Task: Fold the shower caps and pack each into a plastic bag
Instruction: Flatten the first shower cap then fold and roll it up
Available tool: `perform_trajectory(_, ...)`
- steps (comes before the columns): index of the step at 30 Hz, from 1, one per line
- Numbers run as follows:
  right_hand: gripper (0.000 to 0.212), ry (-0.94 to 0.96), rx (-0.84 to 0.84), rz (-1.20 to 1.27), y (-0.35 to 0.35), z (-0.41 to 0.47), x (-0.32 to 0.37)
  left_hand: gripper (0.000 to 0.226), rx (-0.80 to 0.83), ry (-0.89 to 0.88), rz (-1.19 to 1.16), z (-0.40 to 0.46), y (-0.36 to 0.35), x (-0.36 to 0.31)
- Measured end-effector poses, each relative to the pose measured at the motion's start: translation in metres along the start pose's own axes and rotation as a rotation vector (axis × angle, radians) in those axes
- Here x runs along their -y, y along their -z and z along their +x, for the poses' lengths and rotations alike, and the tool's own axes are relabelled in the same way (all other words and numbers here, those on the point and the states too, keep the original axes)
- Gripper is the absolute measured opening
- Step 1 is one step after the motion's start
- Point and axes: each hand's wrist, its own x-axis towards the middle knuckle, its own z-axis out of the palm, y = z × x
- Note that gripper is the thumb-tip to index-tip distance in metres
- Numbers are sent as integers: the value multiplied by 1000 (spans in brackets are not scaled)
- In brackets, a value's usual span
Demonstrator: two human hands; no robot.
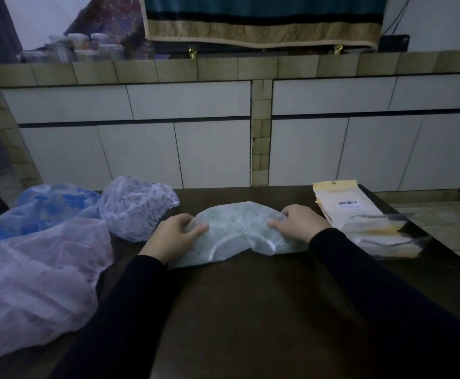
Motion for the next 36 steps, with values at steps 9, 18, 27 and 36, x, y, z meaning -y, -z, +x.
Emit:
perform_trajectory(9,29,60,-191,-58,-17,18,9,14,-98,30,-33,10,-4,9)
perform_trajectory(18,34,136,-344,-342,-22,26,6,35,-342,-103,548,7,-7,-3)
perform_trajectory(27,42,503,-237,-414,-40,11,50,52,-24,-290,604,22,-44,-26)
perform_trajectory(36,57,536,261,-385,-42,43,20,73,341,2,497,33,-38,-8)
